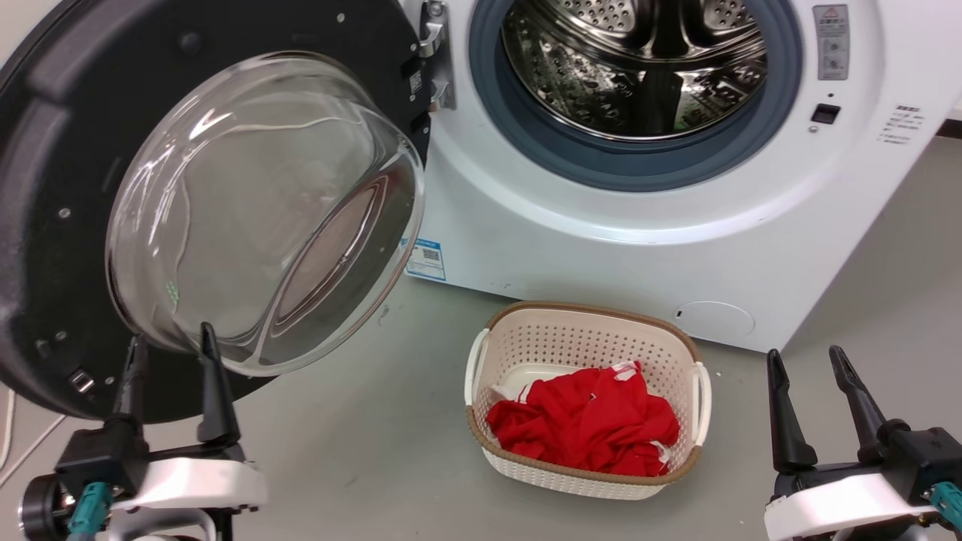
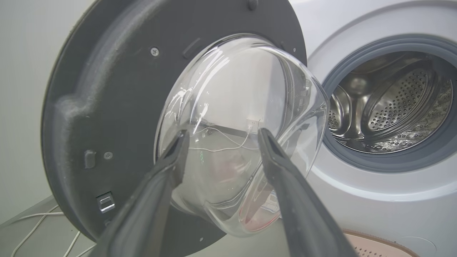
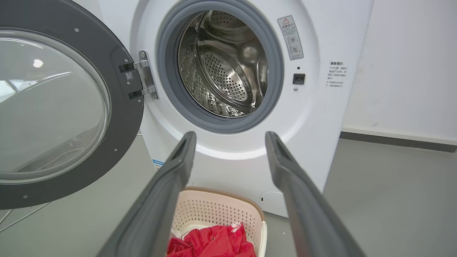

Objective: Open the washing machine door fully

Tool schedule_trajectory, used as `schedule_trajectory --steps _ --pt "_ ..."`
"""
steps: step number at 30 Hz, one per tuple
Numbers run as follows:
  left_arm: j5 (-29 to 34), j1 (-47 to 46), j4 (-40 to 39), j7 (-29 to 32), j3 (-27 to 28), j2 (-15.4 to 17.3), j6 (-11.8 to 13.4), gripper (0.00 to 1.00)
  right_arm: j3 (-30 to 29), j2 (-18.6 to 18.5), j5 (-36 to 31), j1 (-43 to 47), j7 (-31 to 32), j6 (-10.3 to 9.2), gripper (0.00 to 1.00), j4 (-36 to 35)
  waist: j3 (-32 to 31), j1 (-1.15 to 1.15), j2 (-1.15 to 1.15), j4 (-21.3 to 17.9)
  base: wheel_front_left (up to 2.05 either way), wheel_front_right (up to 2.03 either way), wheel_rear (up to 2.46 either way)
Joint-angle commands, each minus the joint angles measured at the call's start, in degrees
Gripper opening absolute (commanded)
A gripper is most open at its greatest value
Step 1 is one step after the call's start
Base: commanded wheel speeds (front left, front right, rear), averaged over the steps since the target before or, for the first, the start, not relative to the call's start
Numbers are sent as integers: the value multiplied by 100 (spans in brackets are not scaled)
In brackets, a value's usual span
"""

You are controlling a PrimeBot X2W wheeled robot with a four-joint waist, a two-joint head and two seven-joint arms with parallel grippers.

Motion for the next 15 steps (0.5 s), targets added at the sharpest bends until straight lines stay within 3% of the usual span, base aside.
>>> schedule_trajectory --steps 1,15 --pt "77 52 -91 -13 -88 -73 -33 100 -10 9 3 23 -40 -4 100 -3 -61 0 0 -117 0 0 0" --pt "280 -482 177 -14 -739 -247 -389 100 -188 10 -185 45 -18 -4 100 -154 -215 0 0 -1152 0 0 0"
